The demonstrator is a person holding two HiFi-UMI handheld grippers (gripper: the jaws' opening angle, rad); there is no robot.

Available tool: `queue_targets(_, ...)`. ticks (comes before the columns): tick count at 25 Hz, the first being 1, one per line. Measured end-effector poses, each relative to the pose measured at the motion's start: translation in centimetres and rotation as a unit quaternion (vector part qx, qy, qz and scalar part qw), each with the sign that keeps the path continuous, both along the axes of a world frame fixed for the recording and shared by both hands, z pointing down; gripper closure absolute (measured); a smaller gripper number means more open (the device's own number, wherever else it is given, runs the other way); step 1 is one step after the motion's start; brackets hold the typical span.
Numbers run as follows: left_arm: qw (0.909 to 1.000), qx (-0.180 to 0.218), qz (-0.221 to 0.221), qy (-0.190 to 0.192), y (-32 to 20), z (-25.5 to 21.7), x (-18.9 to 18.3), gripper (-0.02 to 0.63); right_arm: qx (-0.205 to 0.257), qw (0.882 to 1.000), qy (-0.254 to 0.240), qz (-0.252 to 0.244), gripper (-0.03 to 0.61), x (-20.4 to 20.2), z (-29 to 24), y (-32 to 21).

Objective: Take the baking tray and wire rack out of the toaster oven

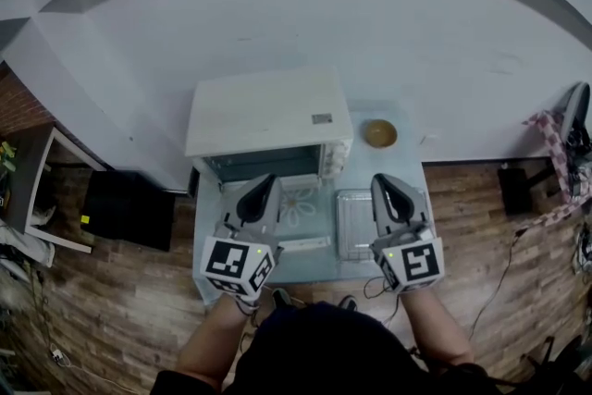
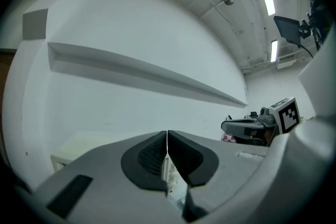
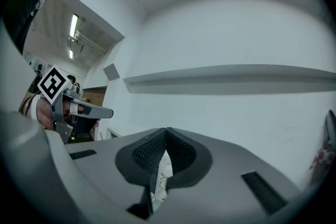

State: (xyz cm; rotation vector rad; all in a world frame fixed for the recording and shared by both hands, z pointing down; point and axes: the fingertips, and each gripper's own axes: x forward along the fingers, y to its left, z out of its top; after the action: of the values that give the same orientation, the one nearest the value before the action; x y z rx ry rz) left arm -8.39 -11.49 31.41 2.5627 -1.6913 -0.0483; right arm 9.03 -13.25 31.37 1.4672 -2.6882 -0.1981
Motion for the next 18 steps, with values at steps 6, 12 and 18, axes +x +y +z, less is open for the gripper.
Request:
queue_targets(6,0.9998,-0.009,-0.008,0.015,-0.3,1.1,-2.3,0.604,0.012,1.000,0.005,0.010,0.574,-0.5,-0.2,-0.3)
queue_targets(12,0.9996,-0.020,-0.005,0.019,-0.6,2.2,-2.9,0.604,0.009,1.000,0.004,0.013,0.575,-0.7,-0.2,-0.4)
queue_targets(18,0.9996,-0.021,-0.001,0.018,-1.2,2.2,-2.4,0.604,0.017,1.000,-0.005,0.007,0.575,-0.7,-0.6,-0.2)
